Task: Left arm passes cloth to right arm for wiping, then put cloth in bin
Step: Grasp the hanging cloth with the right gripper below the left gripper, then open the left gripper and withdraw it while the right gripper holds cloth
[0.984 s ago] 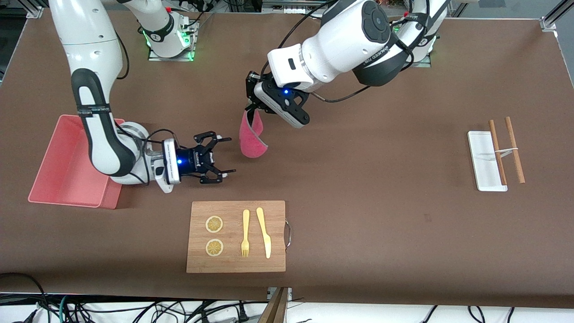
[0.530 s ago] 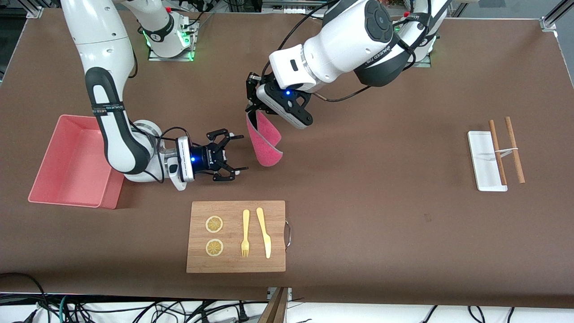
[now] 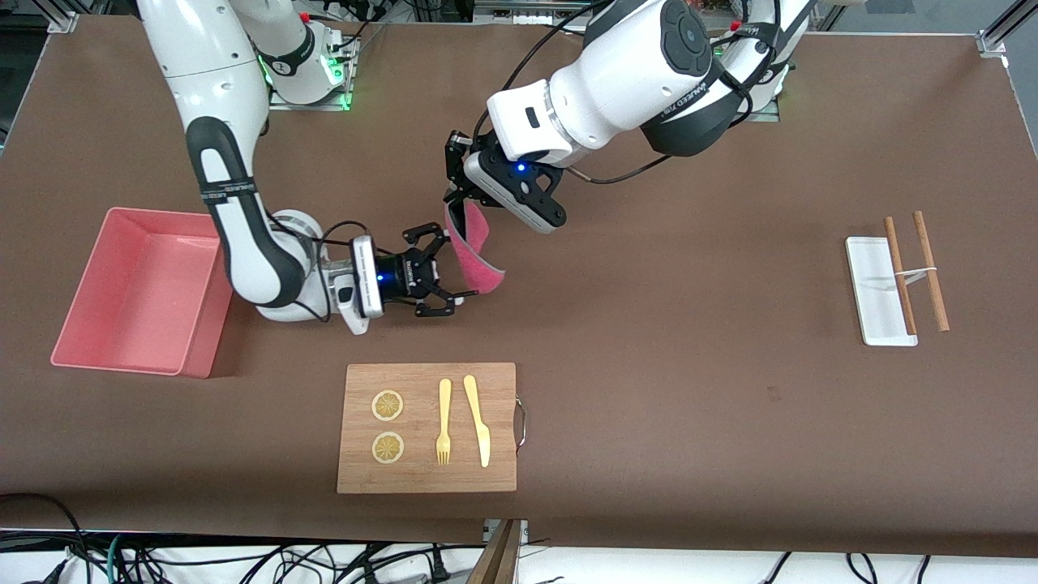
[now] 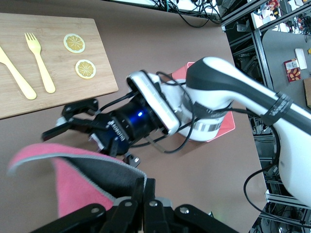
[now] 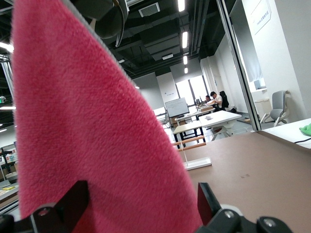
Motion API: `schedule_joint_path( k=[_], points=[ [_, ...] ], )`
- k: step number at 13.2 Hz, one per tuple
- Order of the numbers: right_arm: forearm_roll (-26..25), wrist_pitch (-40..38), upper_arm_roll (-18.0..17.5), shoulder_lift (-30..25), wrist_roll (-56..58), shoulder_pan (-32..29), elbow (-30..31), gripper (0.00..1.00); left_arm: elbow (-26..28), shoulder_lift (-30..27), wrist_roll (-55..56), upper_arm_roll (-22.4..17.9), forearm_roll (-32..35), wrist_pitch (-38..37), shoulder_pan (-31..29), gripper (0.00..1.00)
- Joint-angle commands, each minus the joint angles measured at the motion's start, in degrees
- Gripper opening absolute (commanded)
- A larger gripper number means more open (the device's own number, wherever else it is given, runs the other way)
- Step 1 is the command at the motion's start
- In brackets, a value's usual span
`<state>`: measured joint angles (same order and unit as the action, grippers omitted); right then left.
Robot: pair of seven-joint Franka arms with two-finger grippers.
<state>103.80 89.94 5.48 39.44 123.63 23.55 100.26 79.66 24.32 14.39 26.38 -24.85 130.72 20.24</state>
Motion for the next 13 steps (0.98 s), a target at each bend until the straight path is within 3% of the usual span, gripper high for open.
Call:
schedule_joint_path(
  k=[1,4,6,7,9,10,13],
  points=[
    [3.4,1.4,0.1,-0.8,2.3,2.1,2.5,0.99,-1.4,0.2,0.2,-0.2,-1.0,-0.1,0.1,0.0],
    [5.8,1.1,0.1,-0.9,2.3,2.1,2.1,0.5,-1.4,0.2,0.1,-0.2,-1.0,-0.1,0.0,0.0],
    [6.0,0.8,0.1,-0.9,2.1,2.0,2.2,0.46,-1.3,0.2,0.1,-0.2,-1.0,-0.2,-0.2,0.0],
    [6.1,0.9,0.1,-0.9,2.1,2.0,2.2,0.37,-1.4,0.2,0.1,-0.2,-1.0,-0.2,-0.3,0.0],
    [6.7,0.7,0.2,-0.9,2.2,2.0,2.1,0.06,-1.4,0.1,0.2,-0.2,-1.0,-0.2,-0.3,0.0],
    [6.8,0.6,0.2,-0.9,2.3,1.6,2.0,0.0,-1.4,0.1,0.2,-0.2,-1.0,-0.2,-0.4,0.0],
    [6.1,0.3,0.6,-0.9,1.4,-0.7,0.0,0.0,-1.4,0.1,0.1,-0.4,-0.5,-0.2,-0.5,0.0]
  ],
)
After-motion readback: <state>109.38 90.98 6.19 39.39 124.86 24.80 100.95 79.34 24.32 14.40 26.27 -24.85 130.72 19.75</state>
